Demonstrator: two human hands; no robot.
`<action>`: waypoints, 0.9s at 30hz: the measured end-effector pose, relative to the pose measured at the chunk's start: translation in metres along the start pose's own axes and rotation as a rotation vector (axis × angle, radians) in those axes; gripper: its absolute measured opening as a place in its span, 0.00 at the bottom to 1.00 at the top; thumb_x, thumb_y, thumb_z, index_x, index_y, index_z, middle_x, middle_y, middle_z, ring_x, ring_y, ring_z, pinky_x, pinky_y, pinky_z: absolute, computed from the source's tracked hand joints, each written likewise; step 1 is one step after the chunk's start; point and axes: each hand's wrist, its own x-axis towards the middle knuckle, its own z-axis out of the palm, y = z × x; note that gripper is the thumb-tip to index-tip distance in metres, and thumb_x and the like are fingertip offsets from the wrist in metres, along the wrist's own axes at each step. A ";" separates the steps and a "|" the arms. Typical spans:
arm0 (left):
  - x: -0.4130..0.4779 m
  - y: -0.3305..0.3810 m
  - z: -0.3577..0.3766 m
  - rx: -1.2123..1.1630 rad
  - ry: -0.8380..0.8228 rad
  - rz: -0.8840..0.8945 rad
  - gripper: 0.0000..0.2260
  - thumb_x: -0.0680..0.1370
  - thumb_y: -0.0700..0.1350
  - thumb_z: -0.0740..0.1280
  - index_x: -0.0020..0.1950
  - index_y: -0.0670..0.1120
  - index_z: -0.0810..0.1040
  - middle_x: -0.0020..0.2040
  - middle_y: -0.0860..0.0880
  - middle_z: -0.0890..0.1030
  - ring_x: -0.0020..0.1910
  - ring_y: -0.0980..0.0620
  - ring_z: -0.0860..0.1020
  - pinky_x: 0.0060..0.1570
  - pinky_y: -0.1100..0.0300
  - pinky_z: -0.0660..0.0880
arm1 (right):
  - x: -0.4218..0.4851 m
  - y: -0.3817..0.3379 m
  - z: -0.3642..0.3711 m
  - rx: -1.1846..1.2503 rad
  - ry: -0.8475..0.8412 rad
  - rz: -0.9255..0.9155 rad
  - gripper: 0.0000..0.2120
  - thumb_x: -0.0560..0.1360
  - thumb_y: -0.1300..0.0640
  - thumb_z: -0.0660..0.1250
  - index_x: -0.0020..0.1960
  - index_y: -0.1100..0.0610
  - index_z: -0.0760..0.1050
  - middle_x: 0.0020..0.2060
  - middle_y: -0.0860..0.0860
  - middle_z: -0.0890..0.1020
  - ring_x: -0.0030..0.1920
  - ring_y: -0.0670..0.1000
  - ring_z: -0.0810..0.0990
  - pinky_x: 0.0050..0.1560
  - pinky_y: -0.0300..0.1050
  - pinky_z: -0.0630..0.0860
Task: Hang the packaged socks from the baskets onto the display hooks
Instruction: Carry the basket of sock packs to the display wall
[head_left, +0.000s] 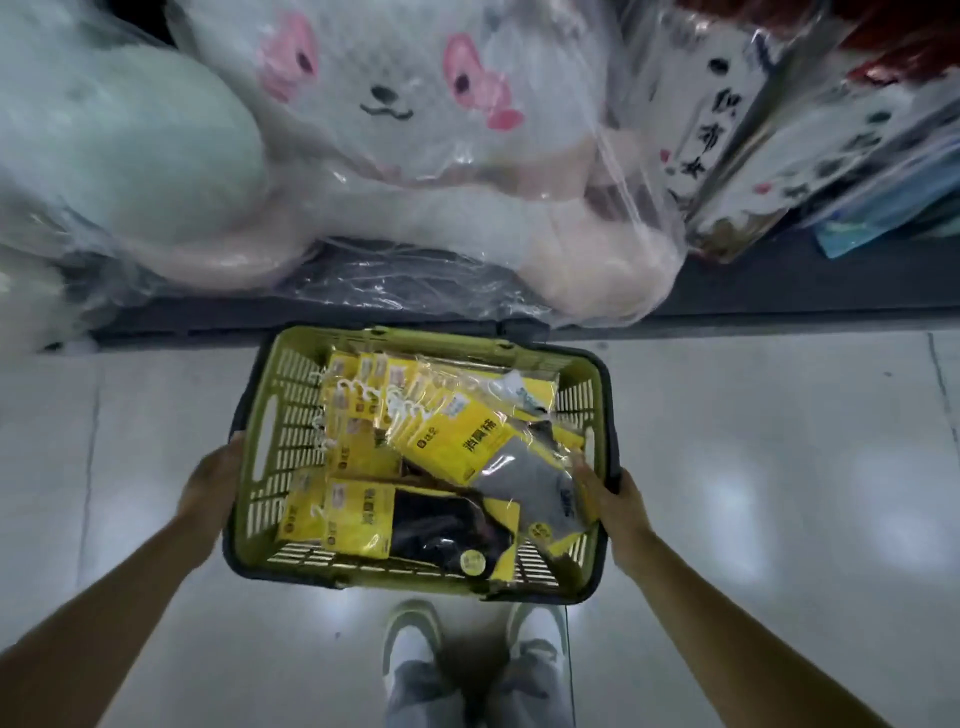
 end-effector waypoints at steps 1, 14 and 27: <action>0.007 0.006 0.004 0.024 0.009 -0.012 0.13 0.82 0.53 0.55 0.59 0.48 0.73 0.63 0.39 0.75 0.54 0.48 0.74 0.53 0.56 0.69 | 0.007 0.004 0.004 -0.003 0.014 0.017 0.14 0.73 0.46 0.70 0.49 0.56 0.76 0.40 0.51 0.82 0.40 0.49 0.80 0.34 0.39 0.74; -0.109 0.050 0.022 0.203 -0.063 0.028 0.30 0.78 0.64 0.53 0.42 0.39 0.80 0.36 0.39 0.83 0.35 0.41 0.82 0.34 0.55 0.76 | -0.111 0.041 -0.112 0.137 0.195 0.129 0.13 0.75 0.46 0.67 0.47 0.56 0.77 0.44 0.60 0.83 0.46 0.62 0.82 0.49 0.57 0.79; -0.412 0.303 0.074 0.339 -0.394 0.274 0.17 0.76 0.62 0.61 0.41 0.52 0.81 0.33 0.54 0.84 0.36 0.52 0.82 0.36 0.60 0.74 | -0.406 0.010 -0.393 0.590 0.589 0.111 0.11 0.78 0.48 0.61 0.49 0.53 0.78 0.39 0.53 0.84 0.40 0.51 0.84 0.39 0.47 0.79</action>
